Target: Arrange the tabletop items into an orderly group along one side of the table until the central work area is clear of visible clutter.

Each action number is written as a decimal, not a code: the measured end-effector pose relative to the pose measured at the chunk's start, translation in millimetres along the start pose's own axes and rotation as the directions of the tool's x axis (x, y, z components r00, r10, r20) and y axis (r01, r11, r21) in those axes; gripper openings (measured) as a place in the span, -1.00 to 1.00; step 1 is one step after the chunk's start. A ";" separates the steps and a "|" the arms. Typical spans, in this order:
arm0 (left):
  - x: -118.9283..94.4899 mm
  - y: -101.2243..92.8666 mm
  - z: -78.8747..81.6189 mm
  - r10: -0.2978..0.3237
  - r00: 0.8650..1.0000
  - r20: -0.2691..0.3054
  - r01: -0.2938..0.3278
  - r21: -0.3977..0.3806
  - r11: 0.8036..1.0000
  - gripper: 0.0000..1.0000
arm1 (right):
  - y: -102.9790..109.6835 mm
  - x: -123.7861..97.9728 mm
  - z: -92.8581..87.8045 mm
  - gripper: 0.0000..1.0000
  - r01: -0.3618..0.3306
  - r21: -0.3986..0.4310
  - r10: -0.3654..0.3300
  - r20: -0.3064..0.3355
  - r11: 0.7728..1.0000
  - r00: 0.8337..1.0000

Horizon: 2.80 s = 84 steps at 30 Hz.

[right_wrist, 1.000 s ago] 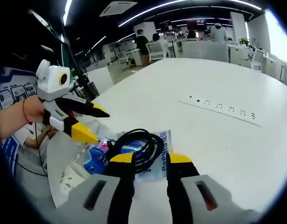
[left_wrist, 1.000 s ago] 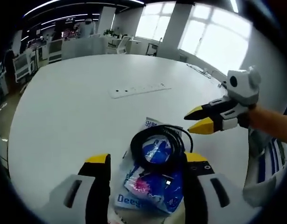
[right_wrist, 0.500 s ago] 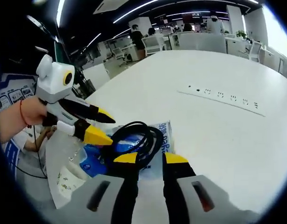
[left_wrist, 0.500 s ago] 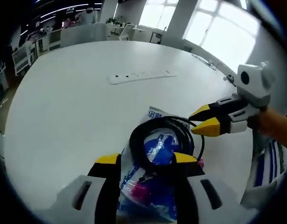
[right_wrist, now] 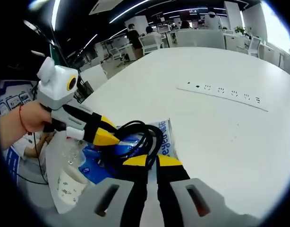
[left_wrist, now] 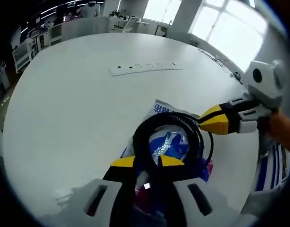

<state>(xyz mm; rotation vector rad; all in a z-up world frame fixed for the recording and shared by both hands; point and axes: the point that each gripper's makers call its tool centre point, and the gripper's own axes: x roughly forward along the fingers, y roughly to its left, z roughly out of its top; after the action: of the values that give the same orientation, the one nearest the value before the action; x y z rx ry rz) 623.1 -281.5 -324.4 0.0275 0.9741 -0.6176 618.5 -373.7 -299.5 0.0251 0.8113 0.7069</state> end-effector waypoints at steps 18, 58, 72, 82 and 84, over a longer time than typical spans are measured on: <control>-0.4 5.2 3.4 0.009 1.000 0.015 -0.007 -0.142 0.990 -1.00 | 9.3 -5.0 10.6 -1.00 -0.022 0.165 0.013 0.053 0.986 0.998; -11.6 4.7 10.8 -0.002 0.998 0.063 0.014 -0.205 0.979 -1.00 | 17.1 -14.1 24.2 -1.00 -0.072 0.189 0.054 0.098 0.979 0.994; -46.5 -10.8 25.9 0.004 0.991 0.134 0.023 -0.199 0.980 -1.00 | 30.6 -40.5 36.3 -1.00 -0.091 0.178 0.067 0.134 0.980 0.989; -69.3 -33.0 35.4 -0.002 0.984 0.179 0.035 -0.180 0.983 -1.00 | 38.7 -71.4 46.1 -1.00 -0.093 0.151 0.067 0.171 0.984 0.983; -74.2 -38.8 38.1 -0.003 0.982 0.190 0.038 -0.181 0.983 -1.00 | 40.7 -79.0 46.4 -1.00 -0.091 0.144 0.064 0.178 0.985 0.982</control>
<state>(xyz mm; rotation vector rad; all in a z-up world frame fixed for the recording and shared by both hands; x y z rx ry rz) 602.6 -289.3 -235.0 -0.2027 0.8446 -0.5368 589.0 -377.5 -203.8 0.2537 0.6989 0.7048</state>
